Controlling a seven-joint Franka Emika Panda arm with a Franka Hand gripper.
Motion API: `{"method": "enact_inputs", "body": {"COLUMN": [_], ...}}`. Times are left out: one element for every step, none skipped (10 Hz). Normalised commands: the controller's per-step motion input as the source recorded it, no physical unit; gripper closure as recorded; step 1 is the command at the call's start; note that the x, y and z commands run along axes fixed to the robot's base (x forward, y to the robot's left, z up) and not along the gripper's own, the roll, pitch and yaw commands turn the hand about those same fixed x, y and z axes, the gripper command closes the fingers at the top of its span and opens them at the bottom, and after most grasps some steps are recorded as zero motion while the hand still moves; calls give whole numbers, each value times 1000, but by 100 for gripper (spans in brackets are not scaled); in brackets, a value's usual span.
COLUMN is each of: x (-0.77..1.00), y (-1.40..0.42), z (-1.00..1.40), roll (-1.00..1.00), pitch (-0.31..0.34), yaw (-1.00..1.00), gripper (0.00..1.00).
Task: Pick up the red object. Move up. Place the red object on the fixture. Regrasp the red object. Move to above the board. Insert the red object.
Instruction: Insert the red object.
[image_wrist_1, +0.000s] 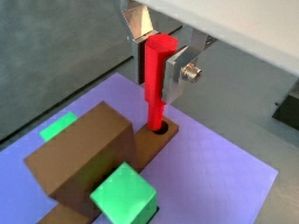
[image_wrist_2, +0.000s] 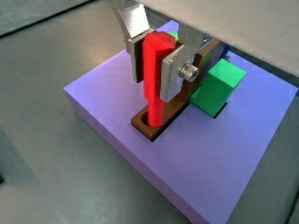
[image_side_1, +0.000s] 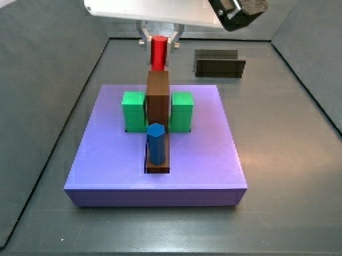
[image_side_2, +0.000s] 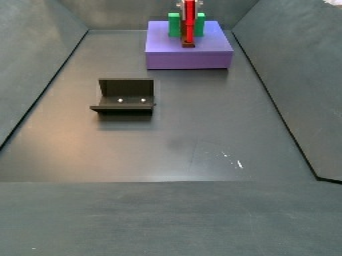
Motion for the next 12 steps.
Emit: {"method": "enact_inputs", "body": {"x": [237,109,0,0,0,6,40,200,249,137,240,26], "y": [-83,-6,0,0,0,20,0,0,6,140,123,23], "z": [-69,-189,-229,-214,-346,-320,-489,-517,-503,-560,-480,-246], "roll": [230,207,187,161,104,74,3,0,0,0,0,0], "pitch": [0,0,0,0,0,0,0,0,0,0,0,0], "yaw": [0,0,0,0,17,23,0,0,0,0,0,0], "gripper": [100,100,100,100,100,100,100,100,100,100,100,100]}}
